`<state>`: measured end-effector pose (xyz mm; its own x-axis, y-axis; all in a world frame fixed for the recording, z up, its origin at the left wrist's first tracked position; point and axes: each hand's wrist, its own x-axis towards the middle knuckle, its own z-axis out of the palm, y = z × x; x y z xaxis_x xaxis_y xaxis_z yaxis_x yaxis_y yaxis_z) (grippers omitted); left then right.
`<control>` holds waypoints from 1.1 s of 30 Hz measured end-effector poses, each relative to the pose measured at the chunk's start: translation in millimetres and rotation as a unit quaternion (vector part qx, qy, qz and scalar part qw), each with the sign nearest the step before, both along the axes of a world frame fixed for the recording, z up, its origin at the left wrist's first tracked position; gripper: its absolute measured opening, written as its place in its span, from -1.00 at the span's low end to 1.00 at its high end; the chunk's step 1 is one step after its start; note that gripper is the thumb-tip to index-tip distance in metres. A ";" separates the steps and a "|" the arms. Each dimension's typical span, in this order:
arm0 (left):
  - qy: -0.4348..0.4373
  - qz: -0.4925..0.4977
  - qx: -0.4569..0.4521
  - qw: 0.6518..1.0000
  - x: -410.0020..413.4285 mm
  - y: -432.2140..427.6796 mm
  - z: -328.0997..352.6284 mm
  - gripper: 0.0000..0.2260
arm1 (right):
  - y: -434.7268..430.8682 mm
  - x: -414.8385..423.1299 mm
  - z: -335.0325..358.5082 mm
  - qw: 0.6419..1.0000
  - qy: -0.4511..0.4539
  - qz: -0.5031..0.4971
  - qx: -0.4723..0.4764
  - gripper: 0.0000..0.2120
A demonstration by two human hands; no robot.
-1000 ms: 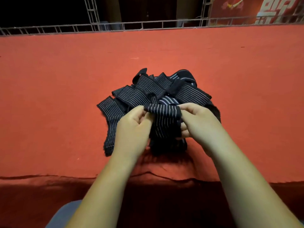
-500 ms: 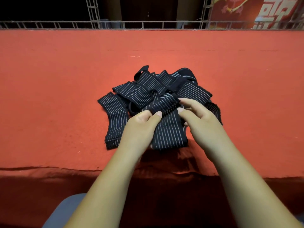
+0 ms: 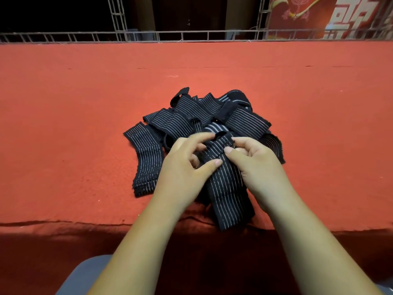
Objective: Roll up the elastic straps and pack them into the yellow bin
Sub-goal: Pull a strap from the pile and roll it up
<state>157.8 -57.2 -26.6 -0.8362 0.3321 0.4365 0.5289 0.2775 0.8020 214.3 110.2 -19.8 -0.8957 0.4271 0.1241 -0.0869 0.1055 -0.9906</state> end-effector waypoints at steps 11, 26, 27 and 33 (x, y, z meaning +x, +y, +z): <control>-0.090 0.072 0.045 0.992 -15.1 -6.5 -5.2 -0.85 | -1.8 7.7 8.0 0.991 -0.065 0.061 0.105 -0.85; -0.127 0.120 -0.411 0.895 -39.8 -83.5 -29.1 -0.37 | -30.6 -13.5 0.2 0.978 -0.076 0.044 0.189 -0.75; -0.125 0.115 -0.409 0.896 -39.9 -89.3 -34.6 -0.38 | -32.6 -15.7 -0.1 0.975 -0.078 0.045 0.205 -0.73; -0.071 0.210 -0.247 0.943 -46.2 -107.9 -38.0 -0.79 | -46.2 -22.0 -1.8 0.961 -0.099 0.072 0.246 -0.61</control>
<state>111.6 -165.1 -64.6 -0.9779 0.0913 0.1881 0.1849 0.7975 0.5743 192.4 64.0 -21.6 -0.9682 0.2293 0.0996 0.0497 0.5672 -0.8221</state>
